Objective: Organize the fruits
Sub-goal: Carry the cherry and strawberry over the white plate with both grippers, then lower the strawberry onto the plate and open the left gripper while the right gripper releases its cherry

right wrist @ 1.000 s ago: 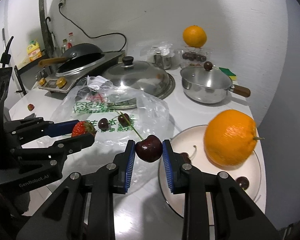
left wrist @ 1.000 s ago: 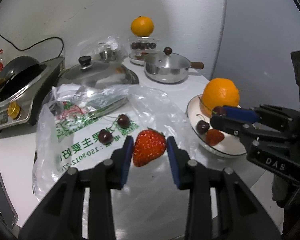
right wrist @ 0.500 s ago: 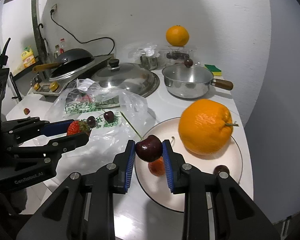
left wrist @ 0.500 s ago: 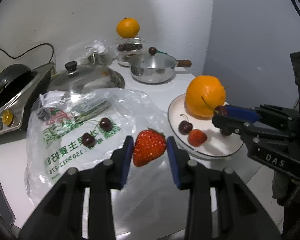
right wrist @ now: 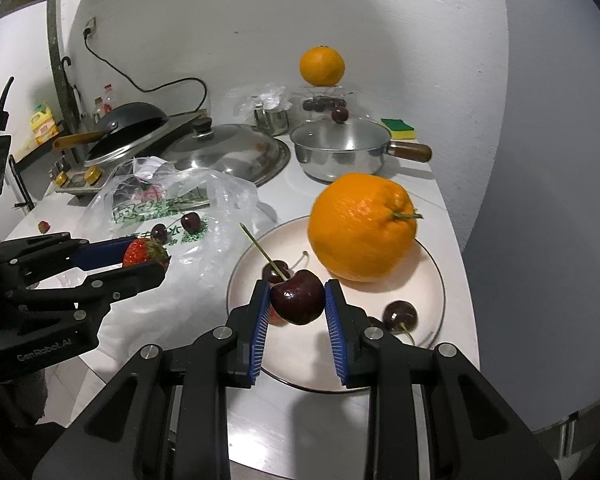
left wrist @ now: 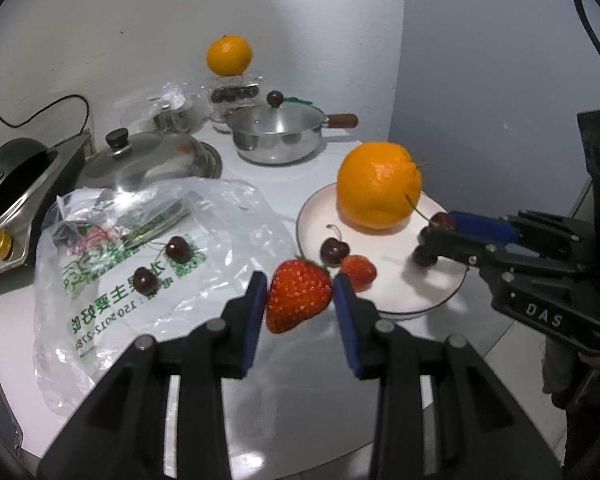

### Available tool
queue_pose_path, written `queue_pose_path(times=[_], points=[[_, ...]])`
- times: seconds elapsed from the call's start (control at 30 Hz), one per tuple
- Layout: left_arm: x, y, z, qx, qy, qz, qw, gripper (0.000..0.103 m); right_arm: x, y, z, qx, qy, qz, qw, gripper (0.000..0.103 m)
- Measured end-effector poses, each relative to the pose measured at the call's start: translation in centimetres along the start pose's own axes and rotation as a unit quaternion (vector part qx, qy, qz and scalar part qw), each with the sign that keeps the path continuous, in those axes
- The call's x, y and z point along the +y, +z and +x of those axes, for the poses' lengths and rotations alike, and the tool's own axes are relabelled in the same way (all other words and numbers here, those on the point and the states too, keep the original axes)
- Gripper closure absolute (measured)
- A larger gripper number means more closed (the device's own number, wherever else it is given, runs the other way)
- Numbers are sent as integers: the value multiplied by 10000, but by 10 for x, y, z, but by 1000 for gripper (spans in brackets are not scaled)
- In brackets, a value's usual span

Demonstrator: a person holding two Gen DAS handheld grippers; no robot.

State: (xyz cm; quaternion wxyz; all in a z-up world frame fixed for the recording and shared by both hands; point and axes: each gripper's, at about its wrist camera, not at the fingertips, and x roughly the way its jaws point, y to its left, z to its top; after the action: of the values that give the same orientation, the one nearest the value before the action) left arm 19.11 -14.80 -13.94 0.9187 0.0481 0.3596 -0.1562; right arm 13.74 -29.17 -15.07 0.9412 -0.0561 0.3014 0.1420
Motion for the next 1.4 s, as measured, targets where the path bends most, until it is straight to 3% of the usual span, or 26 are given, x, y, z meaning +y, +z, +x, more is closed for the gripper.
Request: queue_pose_path(times=[0.87, 1.4], points=[[-55, 5, 34, 278, -315, 346, 9985, 68, -54, -26, -4, 156, -93, 359, 9992, 73], [-70, 4, 58, 501, -422, 376, 9971, 68, -59, -31, 5, 267, 88, 394, 9988, 73]])
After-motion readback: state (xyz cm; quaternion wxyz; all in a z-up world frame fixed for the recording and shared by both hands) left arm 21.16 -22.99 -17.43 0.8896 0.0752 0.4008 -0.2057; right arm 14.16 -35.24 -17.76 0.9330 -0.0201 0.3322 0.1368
